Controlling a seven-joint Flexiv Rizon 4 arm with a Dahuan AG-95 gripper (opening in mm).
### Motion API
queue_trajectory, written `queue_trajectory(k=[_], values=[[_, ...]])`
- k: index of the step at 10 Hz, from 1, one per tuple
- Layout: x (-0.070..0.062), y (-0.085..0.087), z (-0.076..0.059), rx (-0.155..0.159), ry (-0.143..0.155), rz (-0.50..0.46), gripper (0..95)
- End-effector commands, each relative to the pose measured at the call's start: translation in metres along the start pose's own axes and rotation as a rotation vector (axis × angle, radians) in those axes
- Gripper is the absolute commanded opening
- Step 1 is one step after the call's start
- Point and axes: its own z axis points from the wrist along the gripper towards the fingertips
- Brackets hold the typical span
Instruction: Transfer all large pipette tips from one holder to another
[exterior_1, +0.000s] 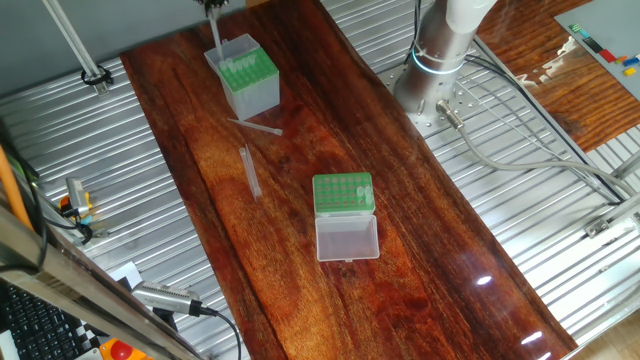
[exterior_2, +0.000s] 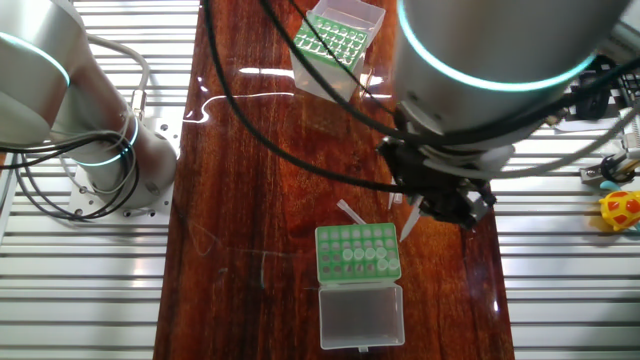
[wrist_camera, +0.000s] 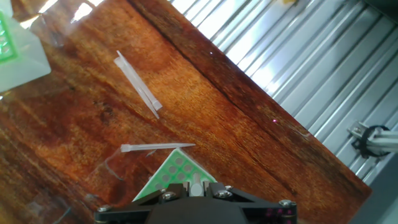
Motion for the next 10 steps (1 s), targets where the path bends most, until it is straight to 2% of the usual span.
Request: queue_trajectory(k=[1, 4, 10], values=[[0.0, 0.0, 0.009, 0.021, -0.003, 0.006, 0.0], [0.001, -0.001, 0.02, 0.021, -0.019, 0.006, 0.0], [0.008, 0.003, 0.028, 0.025, -0.026, 0.005, 0.0]])
